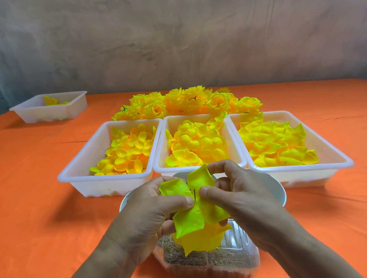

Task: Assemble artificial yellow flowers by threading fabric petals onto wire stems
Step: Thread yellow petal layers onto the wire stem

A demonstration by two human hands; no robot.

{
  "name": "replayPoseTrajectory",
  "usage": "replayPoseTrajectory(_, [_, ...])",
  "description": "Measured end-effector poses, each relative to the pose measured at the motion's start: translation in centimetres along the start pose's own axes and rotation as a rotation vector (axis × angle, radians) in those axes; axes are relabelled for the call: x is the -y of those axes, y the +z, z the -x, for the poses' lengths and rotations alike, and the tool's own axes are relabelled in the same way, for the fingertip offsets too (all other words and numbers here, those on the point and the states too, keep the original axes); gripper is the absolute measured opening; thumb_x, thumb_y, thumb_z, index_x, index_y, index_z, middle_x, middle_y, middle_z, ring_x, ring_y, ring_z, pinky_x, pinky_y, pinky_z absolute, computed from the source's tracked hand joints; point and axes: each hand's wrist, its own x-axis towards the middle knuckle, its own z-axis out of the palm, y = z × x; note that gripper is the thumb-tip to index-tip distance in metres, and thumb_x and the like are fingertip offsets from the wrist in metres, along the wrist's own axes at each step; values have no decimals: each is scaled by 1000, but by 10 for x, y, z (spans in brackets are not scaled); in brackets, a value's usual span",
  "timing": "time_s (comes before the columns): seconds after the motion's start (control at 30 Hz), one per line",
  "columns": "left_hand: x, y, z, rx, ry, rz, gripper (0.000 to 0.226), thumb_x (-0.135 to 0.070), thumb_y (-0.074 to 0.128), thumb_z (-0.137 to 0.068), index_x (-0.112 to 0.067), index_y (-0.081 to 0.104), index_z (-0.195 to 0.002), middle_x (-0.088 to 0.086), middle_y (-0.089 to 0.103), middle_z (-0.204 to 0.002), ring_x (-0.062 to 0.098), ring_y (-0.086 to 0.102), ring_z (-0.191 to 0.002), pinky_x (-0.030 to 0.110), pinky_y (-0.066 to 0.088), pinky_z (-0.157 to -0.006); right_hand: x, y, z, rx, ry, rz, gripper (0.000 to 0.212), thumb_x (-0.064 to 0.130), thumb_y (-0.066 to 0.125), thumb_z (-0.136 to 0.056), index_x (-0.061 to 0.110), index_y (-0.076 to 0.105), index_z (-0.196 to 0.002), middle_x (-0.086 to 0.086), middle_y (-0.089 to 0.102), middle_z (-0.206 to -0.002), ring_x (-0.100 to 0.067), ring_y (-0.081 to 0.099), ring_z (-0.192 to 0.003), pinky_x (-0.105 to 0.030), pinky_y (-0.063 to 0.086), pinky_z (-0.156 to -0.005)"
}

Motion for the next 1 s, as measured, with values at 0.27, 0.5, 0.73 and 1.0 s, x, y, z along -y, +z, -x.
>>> replayPoseTrajectory(0.27, [3, 2, 2, -60, 1, -123, 36, 11, 69, -80, -12, 61, -108, 16, 73, -90, 23, 73, -71, 38, 61, -59, -6, -1, -1, -34, -26, 110, 26, 17, 71, -84, 31, 59, -102, 7, 53, -60, -13, 50, -54, -28, 37, -45])
replayPoseTrajectory(0.5, [6, 2, 2, -77, 34, -169, 39, 8, 71, -79, -17, 60, -108, 18, 69, -91, 21, 72, -68, 34, 57, -54, -5, -4, -2, -67, -52, 238, 27, 25, 73, -81, 34, 58, -102, 4, 61, -76, -12, 59, -65, -30, 42, -55])
replayPoseTrajectory(0.73, [4, -5, -2, -95, 59, -211, 55, -10, 80, -57, -18, 61, -108, 13, 71, -97, 27, 74, -78, 39, 59, -63, -5, -7, 1, -44, -63, 244, 21, 26, 70, -82, 33, 59, -100, 3, 58, -66, -11, 57, -55, -24, 42, -49])
replayPoseTrajectory(1.0, [0, -8, -13, -73, 134, -358, 57, -19, 83, -58, -23, 60, -110, 9, 57, -73, 15, 52, -58, 17, 35, -40, -9, -8, 7, -65, -99, 370, 33, 45, 64, -67, 43, 54, -99, 10, 57, -63, -5, 52, -58, -28, 43, -57])
